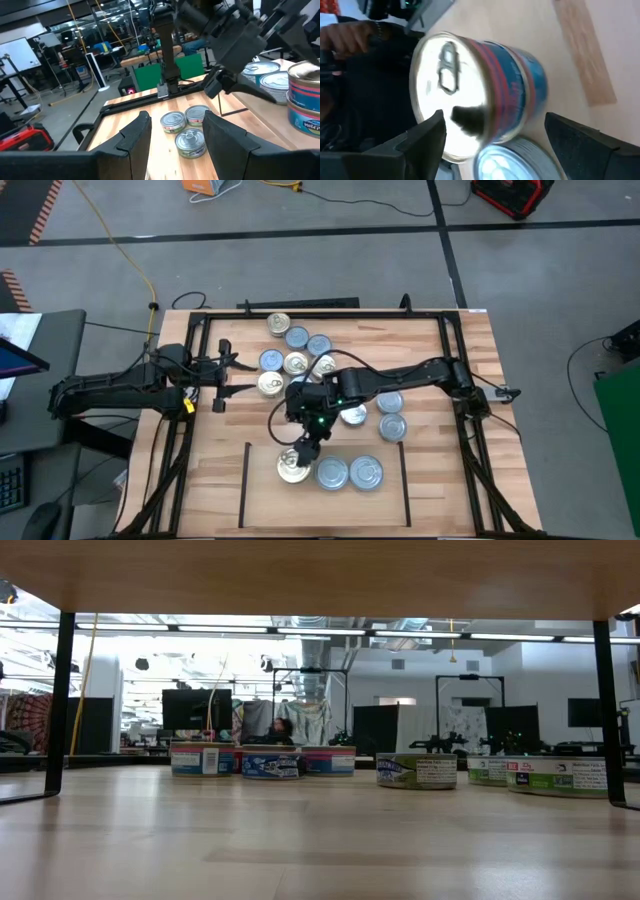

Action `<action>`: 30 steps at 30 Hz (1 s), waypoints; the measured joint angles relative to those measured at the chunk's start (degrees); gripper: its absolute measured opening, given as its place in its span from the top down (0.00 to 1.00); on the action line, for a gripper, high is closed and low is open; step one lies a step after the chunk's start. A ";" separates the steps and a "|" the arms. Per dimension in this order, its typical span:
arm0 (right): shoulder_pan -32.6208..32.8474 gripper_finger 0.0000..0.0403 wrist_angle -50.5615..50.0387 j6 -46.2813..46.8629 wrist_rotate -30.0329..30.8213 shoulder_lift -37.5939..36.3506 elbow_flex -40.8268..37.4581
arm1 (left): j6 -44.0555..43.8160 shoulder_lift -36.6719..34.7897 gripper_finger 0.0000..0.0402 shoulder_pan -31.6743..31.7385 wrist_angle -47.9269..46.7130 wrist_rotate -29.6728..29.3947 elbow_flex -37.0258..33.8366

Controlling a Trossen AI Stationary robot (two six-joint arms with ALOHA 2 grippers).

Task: Stack canned seafood by type on shelf
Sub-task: Put the top green and white tuna can on the top of the green and white tuna can on the shelf

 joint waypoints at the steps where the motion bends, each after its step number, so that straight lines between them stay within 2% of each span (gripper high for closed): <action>1: 0.15 0.12 0.87 0.45 -0.04 0.00 0.00 | 0.03 0.00 0.58 -0.01 0.00 -0.15 0.00; 12: 3.18 0.12 7.22 2.23 -0.09 0.11 -0.02 | 0.65 0.01 0.58 0.01 0.00 -0.45 0.00; 17: 2.72 0.12 5.80 0.80 0.13 -0.14 -0.03 | 0.59 0.02 0.58 0.01 0.00 2.99 0.00; 20: 0.98 0.12 0.06 -3.08 3.99 -1.06 -0.07 | -0.46 0.02 0.58 0.01 -0.04 6.05 0.00; 23: -1.01 0.12 -5.21 -10.83 9.31 -1.51 -0.06 | -2.97 0.19 0.58 0.00 -1.00 5.96 0.02; 27: -3.38 0.12 -10.61 -21.49 17.16 -1.40 -0.30 | -3.13 1.86 0.58 0.01 -3.22 1.40 0.02; 30: -5.51 0.12 -9.54 -25.03 18.40 -1.40 -0.59 | -3.36 3.77 0.58 0.01 -3.55 -3.42 0.02</action>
